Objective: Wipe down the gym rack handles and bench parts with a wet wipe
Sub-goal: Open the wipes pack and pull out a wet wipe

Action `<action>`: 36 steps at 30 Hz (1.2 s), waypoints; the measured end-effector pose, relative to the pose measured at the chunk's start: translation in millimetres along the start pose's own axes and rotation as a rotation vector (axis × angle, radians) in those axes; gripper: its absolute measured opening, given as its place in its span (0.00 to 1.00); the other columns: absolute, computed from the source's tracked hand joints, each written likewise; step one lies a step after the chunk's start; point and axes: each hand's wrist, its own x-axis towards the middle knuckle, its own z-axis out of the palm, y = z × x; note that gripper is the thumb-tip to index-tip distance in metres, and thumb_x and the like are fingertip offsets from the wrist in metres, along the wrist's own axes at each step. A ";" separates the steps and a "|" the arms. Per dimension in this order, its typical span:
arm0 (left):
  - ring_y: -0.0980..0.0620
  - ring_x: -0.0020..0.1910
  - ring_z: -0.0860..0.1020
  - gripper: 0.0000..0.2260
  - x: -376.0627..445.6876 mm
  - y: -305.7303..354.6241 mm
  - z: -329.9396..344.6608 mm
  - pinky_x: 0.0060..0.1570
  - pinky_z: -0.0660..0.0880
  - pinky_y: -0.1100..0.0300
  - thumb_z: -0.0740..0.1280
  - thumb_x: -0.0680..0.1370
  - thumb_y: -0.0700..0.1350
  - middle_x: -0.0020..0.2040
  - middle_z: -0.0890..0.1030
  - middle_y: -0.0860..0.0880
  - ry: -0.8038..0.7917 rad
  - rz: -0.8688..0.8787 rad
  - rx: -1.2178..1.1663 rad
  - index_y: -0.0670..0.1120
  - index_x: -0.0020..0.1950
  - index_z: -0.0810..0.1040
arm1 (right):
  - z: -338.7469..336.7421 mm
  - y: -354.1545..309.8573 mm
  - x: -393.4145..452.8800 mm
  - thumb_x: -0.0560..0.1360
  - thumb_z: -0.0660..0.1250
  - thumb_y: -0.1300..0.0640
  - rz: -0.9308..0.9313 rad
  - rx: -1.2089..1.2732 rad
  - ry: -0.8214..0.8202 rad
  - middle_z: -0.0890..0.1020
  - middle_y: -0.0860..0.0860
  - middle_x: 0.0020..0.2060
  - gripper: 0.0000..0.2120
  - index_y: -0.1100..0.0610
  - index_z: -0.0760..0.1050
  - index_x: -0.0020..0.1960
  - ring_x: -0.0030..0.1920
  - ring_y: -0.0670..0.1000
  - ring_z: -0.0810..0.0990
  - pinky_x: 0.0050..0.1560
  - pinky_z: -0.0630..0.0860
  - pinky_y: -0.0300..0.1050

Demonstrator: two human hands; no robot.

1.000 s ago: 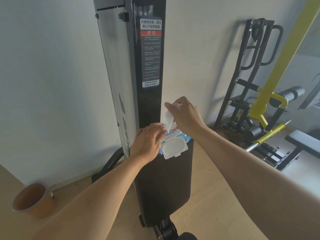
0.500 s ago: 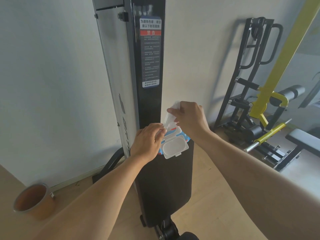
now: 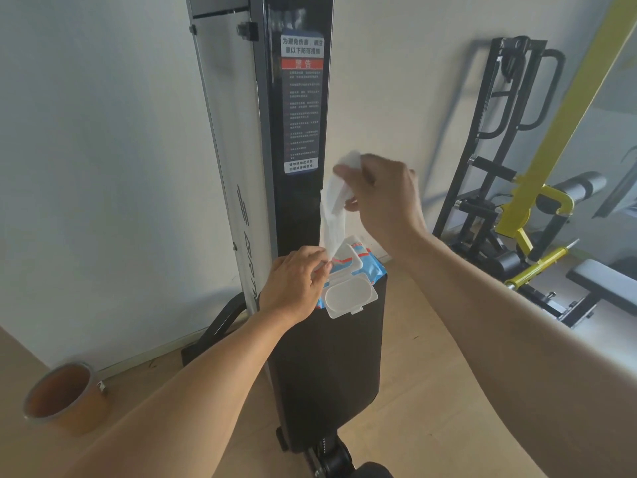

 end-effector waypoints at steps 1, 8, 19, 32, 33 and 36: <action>0.54 0.58 0.80 0.17 0.2 0.1 -0.2 0.60 0.73 0.60 0.58 0.83 0.58 0.62 0.80 0.53 -0.003 -0.008 0.005 0.52 0.65 0.76 | -2.0 -3.0 5.1 0.77 0.67 0.47 0.020 0.044 0.024 0.83 0.54 0.31 0.19 0.63 0.78 0.40 0.31 0.49 0.83 0.39 0.80 0.53; 0.54 0.60 0.79 0.14 -1.5 3.2 -3.4 0.61 0.73 0.58 0.60 0.83 0.56 0.64 0.79 0.53 -0.013 0.004 -0.004 0.52 0.64 0.76 | -14.3 6.2 26.0 0.80 0.62 0.49 0.364 0.390 0.358 0.76 0.47 0.35 0.11 0.51 0.69 0.41 0.36 0.48 0.75 0.40 0.72 0.46; 0.49 0.58 0.81 0.14 -3.3 11.5 -12.6 0.65 0.75 0.51 0.55 0.85 0.50 0.63 0.79 0.50 0.000 -0.077 -0.069 0.49 0.70 0.66 | 30.9 65.1 -47.3 0.71 0.71 0.42 0.381 -0.440 -0.396 0.82 0.50 0.42 0.11 0.46 0.81 0.50 0.39 0.54 0.79 0.31 0.70 0.39; 0.54 0.64 0.77 0.32 -4.9 4.2 -8.1 0.74 0.66 0.50 0.55 0.72 0.77 0.66 0.79 0.56 0.025 -0.004 -0.146 0.58 0.66 0.73 | 39.3 76.0 -32.2 0.70 0.69 0.33 0.588 -0.164 -0.296 0.83 0.47 0.39 0.20 0.50 0.81 0.45 0.37 0.48 0.82 0.42 0.84 0.47; 0.54 0.66 0.77 0.32 -4.7 3.8 -6.5 0.75 0.65 0.47 0.54 0.71 0.77 0.67 0.79 0.55 0.041 0.009 -0.146 0.58 0.66 0.74 | 31.7 78.3 -30.6 0.71 0.69 0.36 0.608 -0.110 -0.226 0.83 0.47 0.39 0.18 0.51 0.82 0.44 0.37 0.48 0.82 0.42 0.84 0.47; 0.52 0.66 0.77 0.31 -4.9 2.4 -5.1 0.74 0.64 0.42 0.56 0.72 0.76 0.67 0.79 0.54 0.083 0.048 -0.192 0.58 0.65 0.74 | 12.9 87.6 -30.6 0.73 0.70 0.40 0.652 -0.030 -0.112 0.82 0.47 0.36 0.17 0.54 0.81 0.42 0.37 0.51 0.81 0.41 0.81 0.47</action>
